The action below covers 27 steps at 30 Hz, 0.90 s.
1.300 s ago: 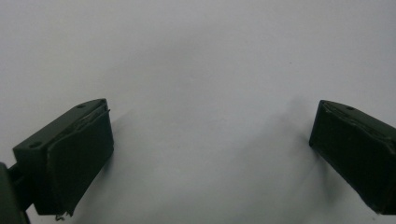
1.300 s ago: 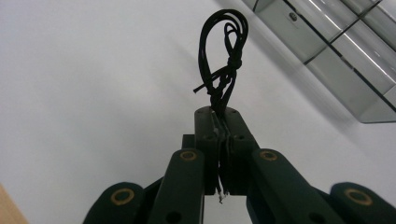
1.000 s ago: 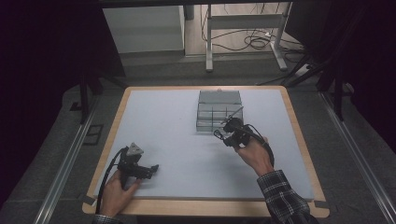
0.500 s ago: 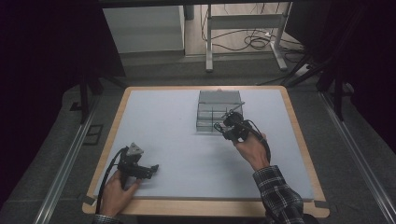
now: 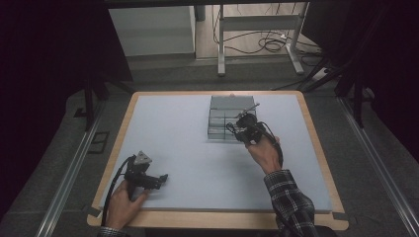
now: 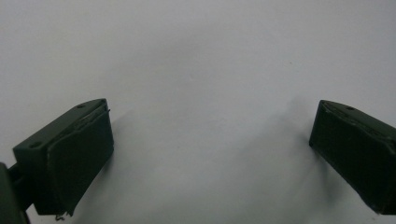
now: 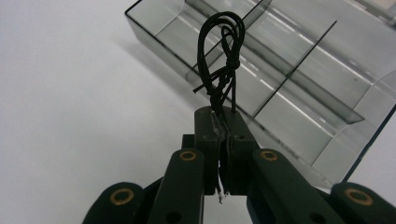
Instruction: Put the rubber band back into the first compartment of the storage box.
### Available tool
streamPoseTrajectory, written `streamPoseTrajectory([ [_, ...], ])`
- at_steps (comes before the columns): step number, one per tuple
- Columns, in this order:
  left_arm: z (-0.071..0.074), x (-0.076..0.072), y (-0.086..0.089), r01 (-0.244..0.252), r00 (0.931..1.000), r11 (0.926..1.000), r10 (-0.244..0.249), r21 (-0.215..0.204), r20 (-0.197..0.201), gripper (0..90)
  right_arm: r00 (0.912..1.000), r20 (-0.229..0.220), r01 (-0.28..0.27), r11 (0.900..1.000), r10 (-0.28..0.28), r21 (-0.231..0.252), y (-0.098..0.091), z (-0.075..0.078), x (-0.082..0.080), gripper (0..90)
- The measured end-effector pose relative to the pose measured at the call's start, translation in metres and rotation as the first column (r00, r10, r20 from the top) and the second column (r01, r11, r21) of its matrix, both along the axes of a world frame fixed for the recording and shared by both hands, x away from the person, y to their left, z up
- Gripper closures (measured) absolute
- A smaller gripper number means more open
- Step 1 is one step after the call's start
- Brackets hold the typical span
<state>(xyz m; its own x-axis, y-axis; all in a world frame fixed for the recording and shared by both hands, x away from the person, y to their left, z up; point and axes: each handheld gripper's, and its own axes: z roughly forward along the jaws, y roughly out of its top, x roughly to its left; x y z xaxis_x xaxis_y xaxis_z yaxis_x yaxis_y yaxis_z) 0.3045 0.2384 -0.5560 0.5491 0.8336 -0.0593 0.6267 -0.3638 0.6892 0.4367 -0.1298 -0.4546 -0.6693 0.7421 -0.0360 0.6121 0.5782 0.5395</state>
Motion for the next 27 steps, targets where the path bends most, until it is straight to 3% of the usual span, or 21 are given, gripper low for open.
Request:
streamPoseTrajectory([
  [27,0.0,0.0,0.0,0.0,1.0,1.0,0.0,0.0,0.0,0.0,0.9988,0.043,0.024,0.9995,-0.025,0.02,0.017,-0.004,0.032,85.4],
])
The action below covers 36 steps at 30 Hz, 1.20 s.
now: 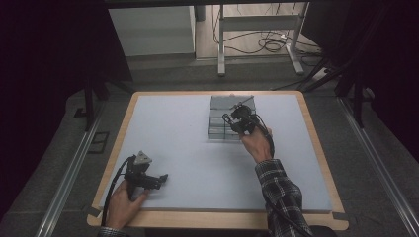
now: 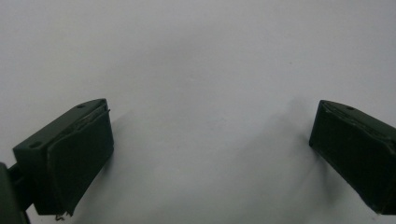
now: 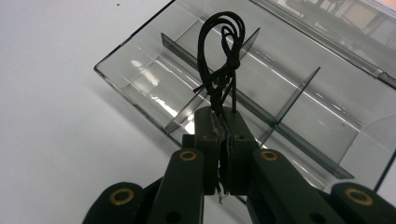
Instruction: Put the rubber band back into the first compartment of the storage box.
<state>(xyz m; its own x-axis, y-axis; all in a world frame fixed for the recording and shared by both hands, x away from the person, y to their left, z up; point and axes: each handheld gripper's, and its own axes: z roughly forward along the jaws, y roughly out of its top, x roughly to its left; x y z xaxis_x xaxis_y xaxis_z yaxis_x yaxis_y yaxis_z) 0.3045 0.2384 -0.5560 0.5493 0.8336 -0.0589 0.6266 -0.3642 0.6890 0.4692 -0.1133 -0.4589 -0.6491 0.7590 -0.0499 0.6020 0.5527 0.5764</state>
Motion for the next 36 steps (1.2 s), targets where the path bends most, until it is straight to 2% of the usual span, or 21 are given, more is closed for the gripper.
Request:
streamPoseTrajectory([
  [20,0.0,0.0,0.0,0.0,1.0,1.0,0.0,0.0,0.0,0.0,0.9996,0.026,-0.012,0.9999,0.012,0.0,0.021,-0.013,0.023,85.3],
  [36,0.0,0.0,0.0,0.0,1.0,1.0,0.0,0.002,0.0,0.0,0.9995,0.026,-0.019,0.9998,0.019,-0.012,0.037,-0.025,0.042,85.2],
])
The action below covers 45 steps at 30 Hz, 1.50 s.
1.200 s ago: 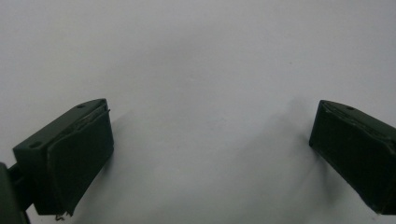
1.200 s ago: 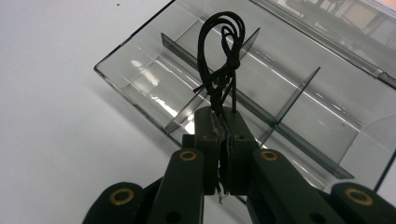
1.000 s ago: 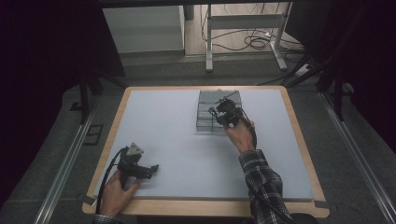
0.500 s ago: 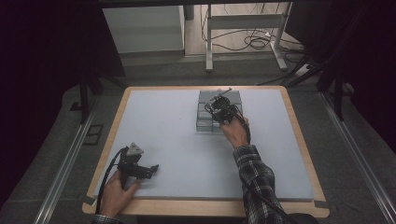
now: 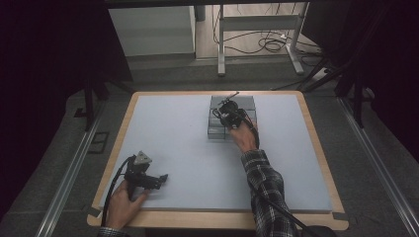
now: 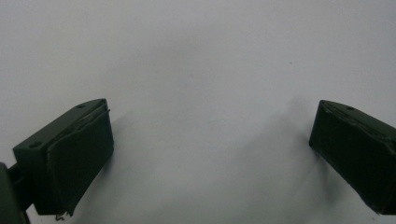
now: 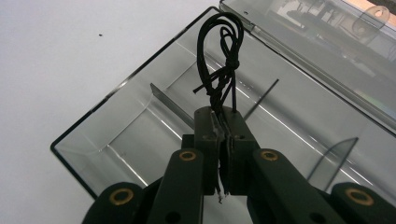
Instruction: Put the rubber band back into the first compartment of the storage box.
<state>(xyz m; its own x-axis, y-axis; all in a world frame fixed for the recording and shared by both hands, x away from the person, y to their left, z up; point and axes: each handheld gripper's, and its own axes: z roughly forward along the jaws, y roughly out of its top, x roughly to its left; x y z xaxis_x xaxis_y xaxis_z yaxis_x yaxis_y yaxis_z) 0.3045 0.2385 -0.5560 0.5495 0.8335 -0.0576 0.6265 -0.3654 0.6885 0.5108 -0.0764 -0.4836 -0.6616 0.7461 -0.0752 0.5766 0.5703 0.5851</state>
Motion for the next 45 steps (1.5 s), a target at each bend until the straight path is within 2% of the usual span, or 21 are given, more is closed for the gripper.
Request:
streamPoseTrajectory([
  [10,0.0,0.0,0.0,0.0,1.0,1.0,0.0,-0.002,0.0,0.0,1.0,0.007,-0.002,0.9999,0.002,-0.014,0.009,-0.007,0.009,84.6],
  [16,0.0,0.0,0.0,-0.001,1.0,1.0,0.001,-0.002,0.0,0.0,0.9998,0.017,0.005,0.9997,-0.005,-0.022,0.011,-0.008,0.012,76.6],
  [26,0.0,0.0,0.0,0.0,1.0,1.0,0.0,-0.002,0.0,0.0,0.9998,0.021,0.006,0.9997,-0.005,-0.023,0.012,-0.006,0.009,72.7],
  [45,0.0,0.0,0.0,-0.001,1.0,1.0,0.001,-0.002,0.0,0.0,0.9991,0.025,-0.033,0.9993,0.033,-0.016,0.012,0.002,-0.002,62.3],
])
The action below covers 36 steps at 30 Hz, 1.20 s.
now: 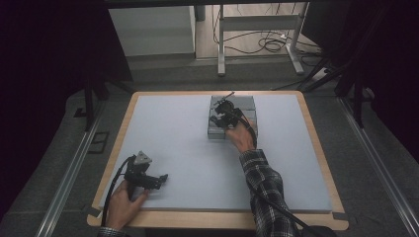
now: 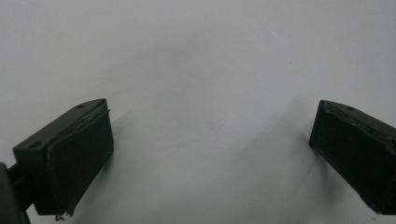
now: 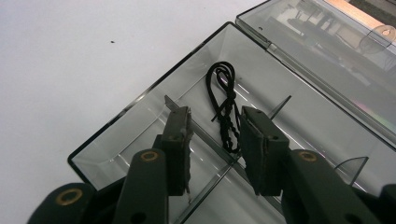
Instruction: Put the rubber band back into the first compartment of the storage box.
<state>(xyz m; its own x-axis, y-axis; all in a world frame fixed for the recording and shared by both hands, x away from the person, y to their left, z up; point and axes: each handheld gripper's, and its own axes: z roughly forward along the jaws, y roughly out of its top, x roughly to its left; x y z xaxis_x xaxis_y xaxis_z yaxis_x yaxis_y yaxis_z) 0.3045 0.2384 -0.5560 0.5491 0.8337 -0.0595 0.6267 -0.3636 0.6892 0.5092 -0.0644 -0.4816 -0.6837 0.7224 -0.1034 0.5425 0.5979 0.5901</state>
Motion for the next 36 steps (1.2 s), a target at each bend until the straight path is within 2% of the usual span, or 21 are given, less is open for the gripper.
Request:
streamPoseTrajectory([
  [11,0.0,0.0,0.0,0.0,1.0,1.0,0.0,0.001,0.0,0.0,0.9996,0.003,-0.027,0.9996,0.027,0.005,0.001,0.004,-0.007,57.1],
  [12,0.0,0.0,0.0,0.0,1.0,1.0,0.0,0.0,0.0,0.0,0.9995,-0.001,-0.033,0.9995,0.033,0.003,0.001,0.004,-0.009,54.5],
  [36,0.0,0.0,0.0,0.0,1.0,1.0,0.0,0.002,0.0,0.0,0.9985,0.005,-0.054,0.9984,0.054,0.02,-0.001,0.01,-0.027,37.2],
])
